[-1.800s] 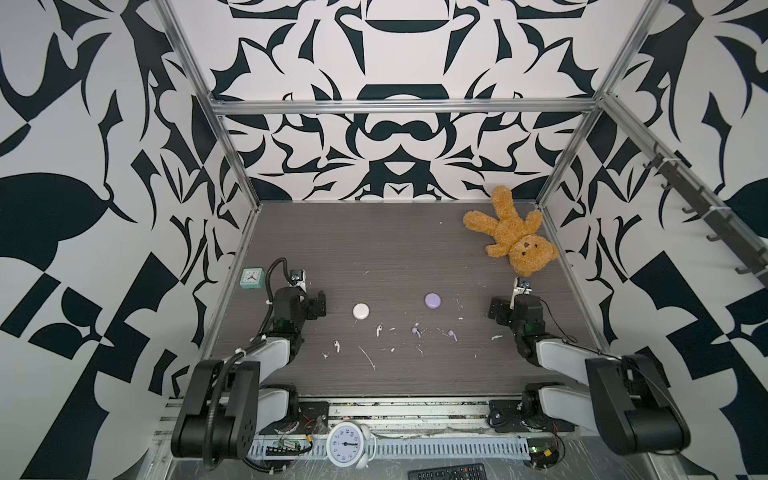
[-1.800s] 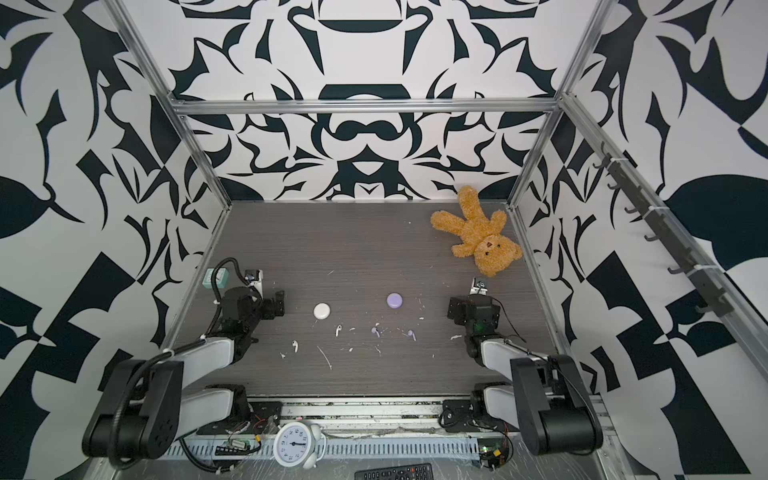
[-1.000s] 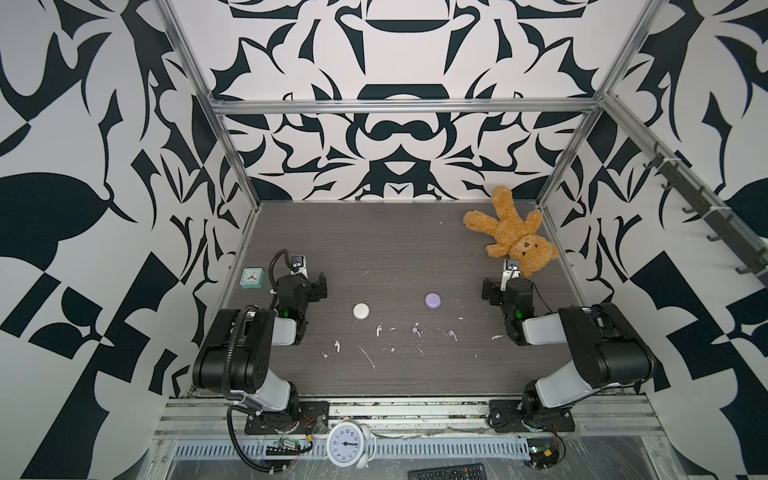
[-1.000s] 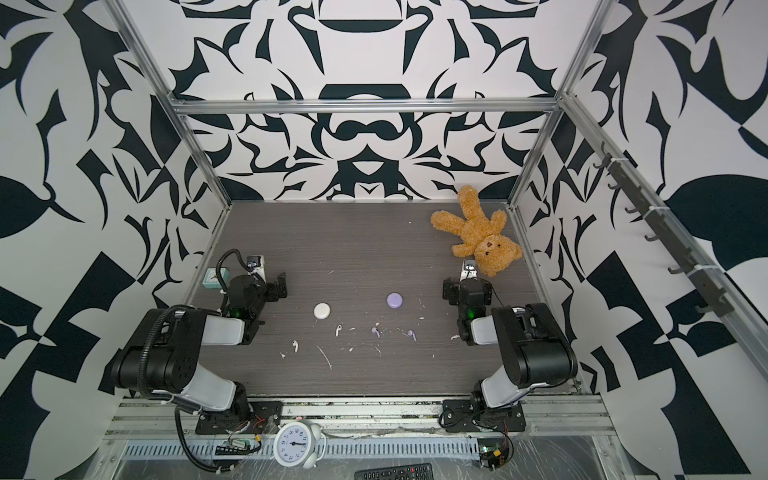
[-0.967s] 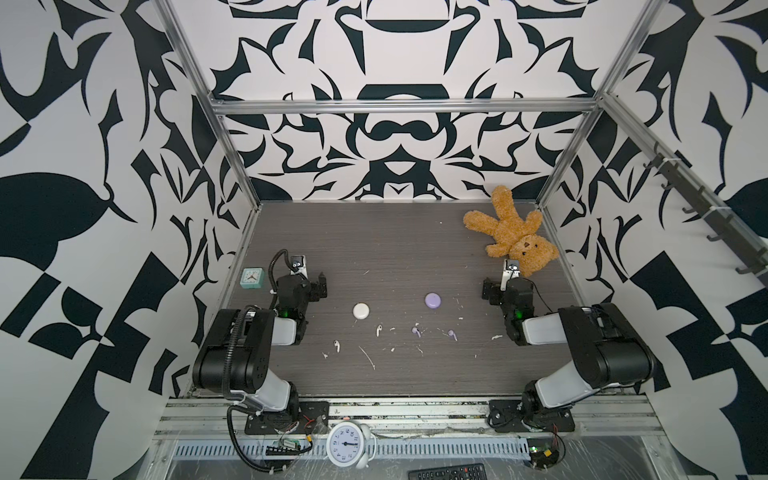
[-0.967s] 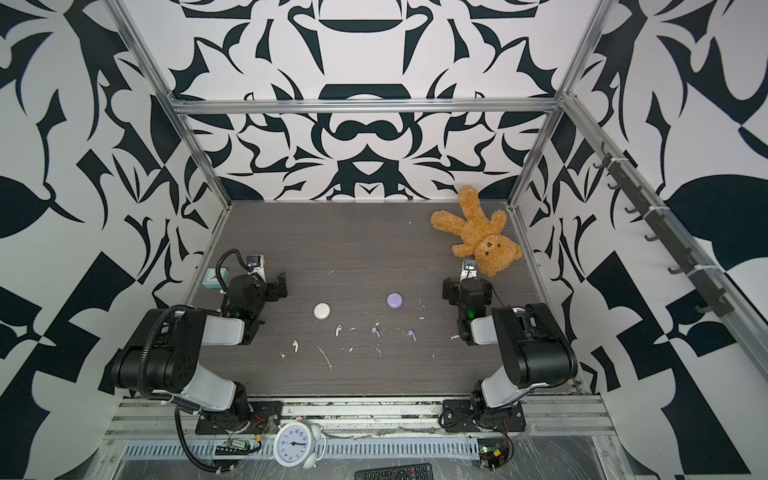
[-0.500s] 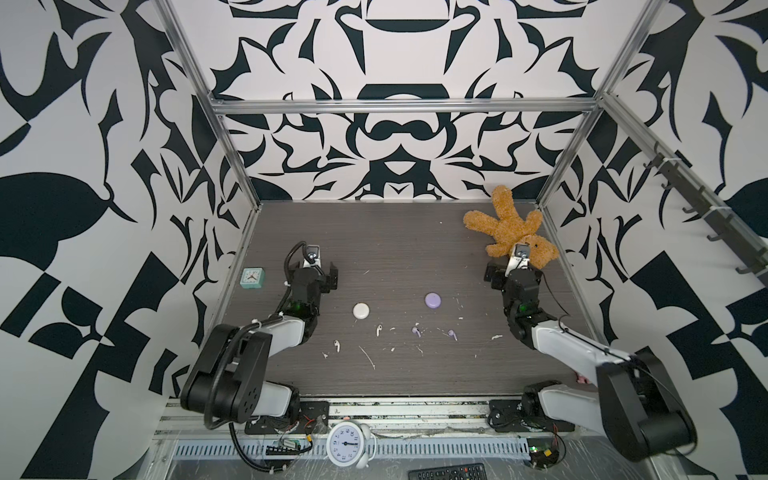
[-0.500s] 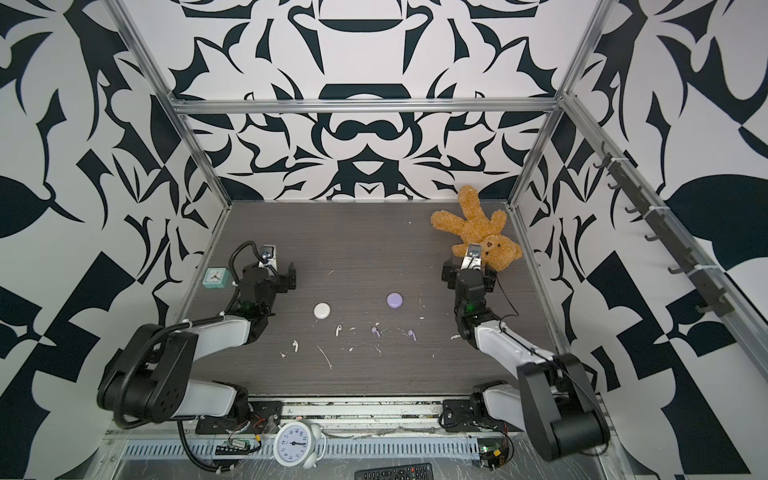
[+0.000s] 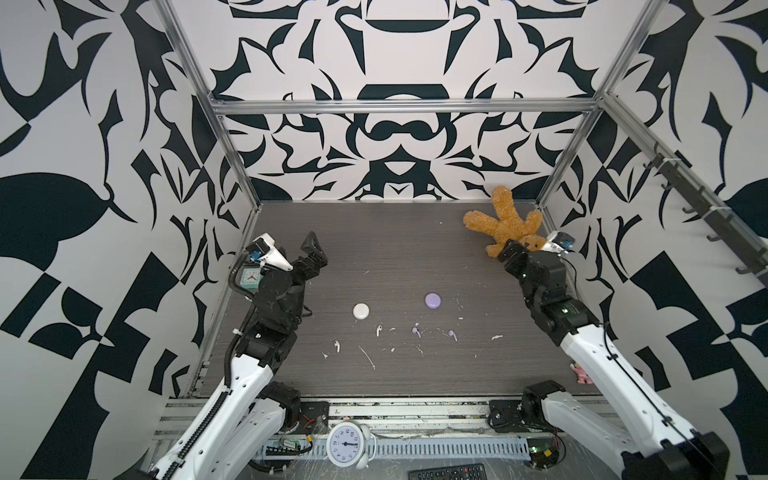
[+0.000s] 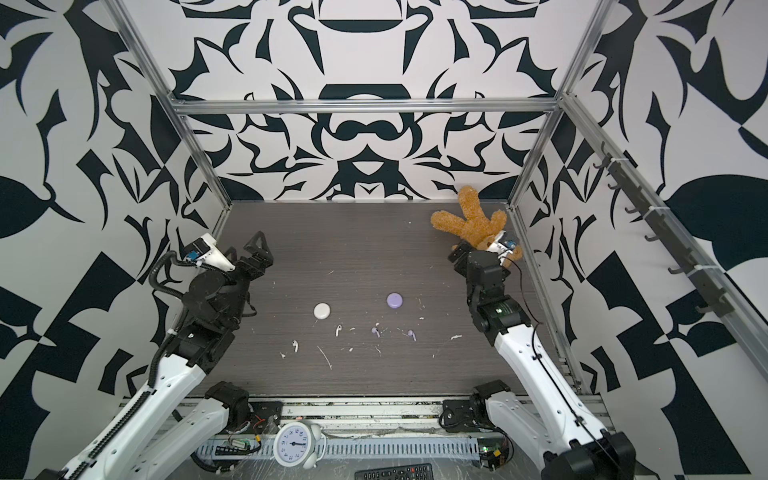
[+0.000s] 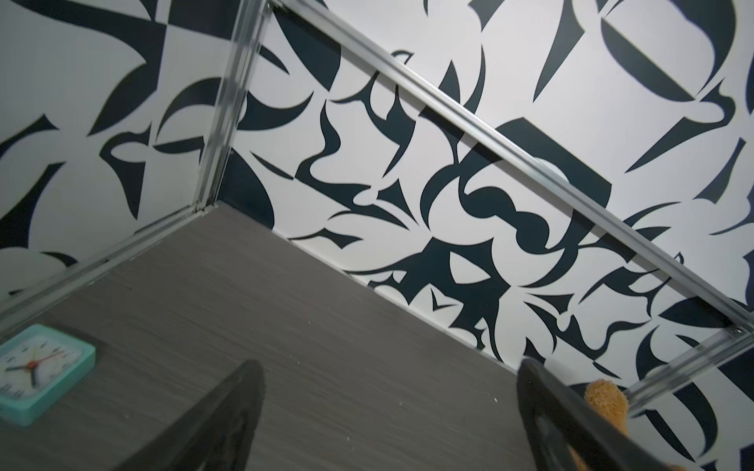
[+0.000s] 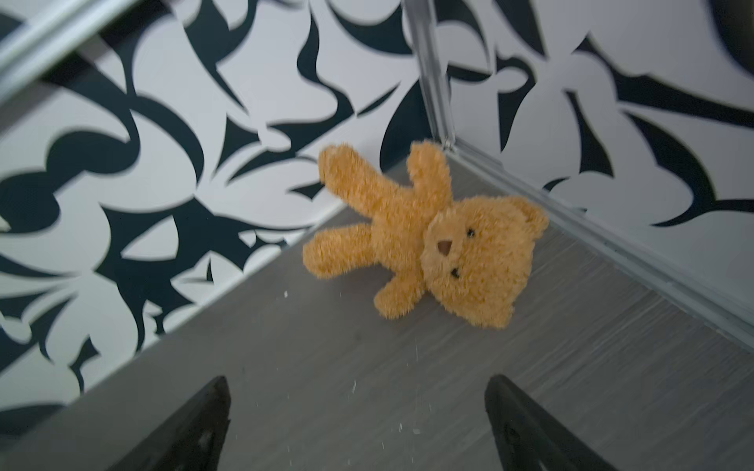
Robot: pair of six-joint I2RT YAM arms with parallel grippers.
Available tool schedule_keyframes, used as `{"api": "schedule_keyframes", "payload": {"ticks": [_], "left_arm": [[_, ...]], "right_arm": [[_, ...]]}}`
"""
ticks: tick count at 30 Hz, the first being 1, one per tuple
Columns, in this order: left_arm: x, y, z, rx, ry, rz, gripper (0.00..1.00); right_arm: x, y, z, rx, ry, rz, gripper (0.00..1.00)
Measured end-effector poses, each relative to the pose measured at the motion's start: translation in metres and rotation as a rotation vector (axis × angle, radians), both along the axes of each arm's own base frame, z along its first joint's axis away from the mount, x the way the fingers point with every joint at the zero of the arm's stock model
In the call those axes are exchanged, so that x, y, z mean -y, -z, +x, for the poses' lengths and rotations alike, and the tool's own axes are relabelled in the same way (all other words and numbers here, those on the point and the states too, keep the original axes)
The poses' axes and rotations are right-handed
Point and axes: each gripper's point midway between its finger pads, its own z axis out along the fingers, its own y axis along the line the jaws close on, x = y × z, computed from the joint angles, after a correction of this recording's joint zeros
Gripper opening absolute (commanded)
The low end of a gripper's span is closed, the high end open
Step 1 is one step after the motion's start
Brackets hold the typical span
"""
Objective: Insert the wireless bluetooth earbuds into the charging case
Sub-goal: 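Raise both arms from rest and swing grippers toward the earbud cases, then lower the left gripper over the white case while the right hovers near lilac case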
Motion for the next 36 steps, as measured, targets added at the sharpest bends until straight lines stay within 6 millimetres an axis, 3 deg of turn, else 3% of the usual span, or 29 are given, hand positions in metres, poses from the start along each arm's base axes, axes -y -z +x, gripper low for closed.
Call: {"api": "schedule_keyframes", "payload": {"ticks": [5, 16, 21, 28, 36], "left_arm": [[0.018, 0.012, -0.006, -0.229, 0.107, 0.027, 0.99], [0.015, 0.095, -0.042, -0.656, 0.202, 0.207, 0.99], [0.043, 0.129, -0.048, -0.809, 0.375, 0.172, 0.99], [0.083, 0.195, -0.057, -1.099, 0.562, 0.08, 0.99], [0.108, 0.224, -0.058, -1.235, 0.58, 0.095, 0.99]], "right_arm": [[-0.059, 0.018, -0.013, -0.209, -0.215, -0.061, 0.99], [-0.159, 0.078, -0.049, -0.583, -0.516, -0.152, 0.99], [-0.165, 0.083, -0.047, -0.618, -0.512, -0.15, 0.99], [-0.17, 0.082, -0.047, -0.618, -0.526, -0.132, 0.99], [-0.172, 0.08, -0.045, -0.604, -0.54, -0.13, 0.99]]}}
